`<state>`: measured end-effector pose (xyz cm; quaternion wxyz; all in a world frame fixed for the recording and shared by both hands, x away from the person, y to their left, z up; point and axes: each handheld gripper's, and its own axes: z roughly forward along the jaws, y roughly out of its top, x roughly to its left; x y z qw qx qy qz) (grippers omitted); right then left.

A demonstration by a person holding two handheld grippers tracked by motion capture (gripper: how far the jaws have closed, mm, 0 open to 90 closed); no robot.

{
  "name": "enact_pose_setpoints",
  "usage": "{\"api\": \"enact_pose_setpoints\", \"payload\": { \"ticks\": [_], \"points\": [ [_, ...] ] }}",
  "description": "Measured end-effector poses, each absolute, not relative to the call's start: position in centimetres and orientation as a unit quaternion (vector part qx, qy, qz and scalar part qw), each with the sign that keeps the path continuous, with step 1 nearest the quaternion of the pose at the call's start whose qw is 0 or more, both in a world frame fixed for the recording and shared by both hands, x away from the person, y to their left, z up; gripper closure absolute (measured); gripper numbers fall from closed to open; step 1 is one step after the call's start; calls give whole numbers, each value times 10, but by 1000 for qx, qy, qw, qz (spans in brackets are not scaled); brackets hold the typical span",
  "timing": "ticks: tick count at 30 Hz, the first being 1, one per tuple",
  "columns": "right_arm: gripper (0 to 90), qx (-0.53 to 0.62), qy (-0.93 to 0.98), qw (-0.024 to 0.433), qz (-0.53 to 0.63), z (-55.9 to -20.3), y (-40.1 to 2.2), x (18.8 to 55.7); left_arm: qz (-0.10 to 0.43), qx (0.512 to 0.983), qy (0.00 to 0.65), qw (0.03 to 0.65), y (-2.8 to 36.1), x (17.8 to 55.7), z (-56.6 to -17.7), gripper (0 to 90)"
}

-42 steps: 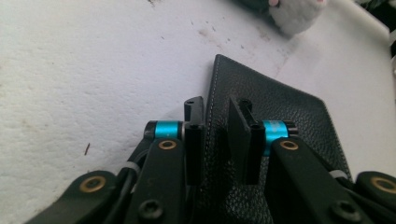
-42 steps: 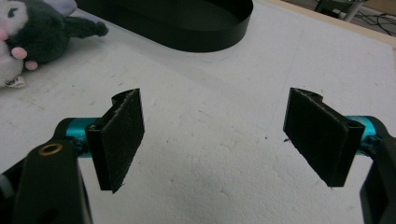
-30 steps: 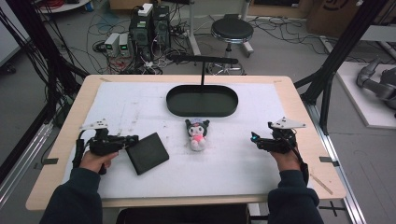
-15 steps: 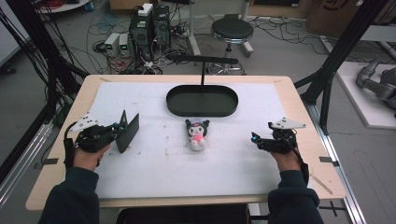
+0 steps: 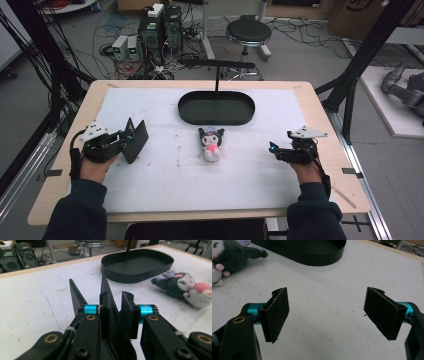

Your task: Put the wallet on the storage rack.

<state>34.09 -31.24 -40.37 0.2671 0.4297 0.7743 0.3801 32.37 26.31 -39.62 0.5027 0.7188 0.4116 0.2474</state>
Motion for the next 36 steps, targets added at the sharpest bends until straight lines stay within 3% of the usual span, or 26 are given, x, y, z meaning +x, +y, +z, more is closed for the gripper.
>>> {"api": "enact_pose_setpoints", "payload": {
  "ticks": [3,12,23,26,28,29,30,36],
  "points": [
    [207,431,774,266,380,-404,-312,341,244,725,407,499,259,324,-396,839],
    [208,431,774,268,379,-404,-313,340,154,725,377,556,259,326,-399,856],
    [208,431,774,267,379,-404,-313,340,164,733,357,555,250,325,-400,830],
    [207,431,774,267,380,-404,-313,340,164,731,358,558,250,326,-400,747],
    [207,433,774,266,379,-404,-313,340,164,729,355,562,251,326,-401,739],
    [207,433,774,265,379,-404,-313,340,167,726,354,565,251,326,-401,652],
    [207,433,774,265,379,-404,-313,340,174,723,354,567,251,326,-401,652],
    [207,433,774,265,378,-404,-313,340,232,695,385,561,250,322,-396,301]
  ]
}}
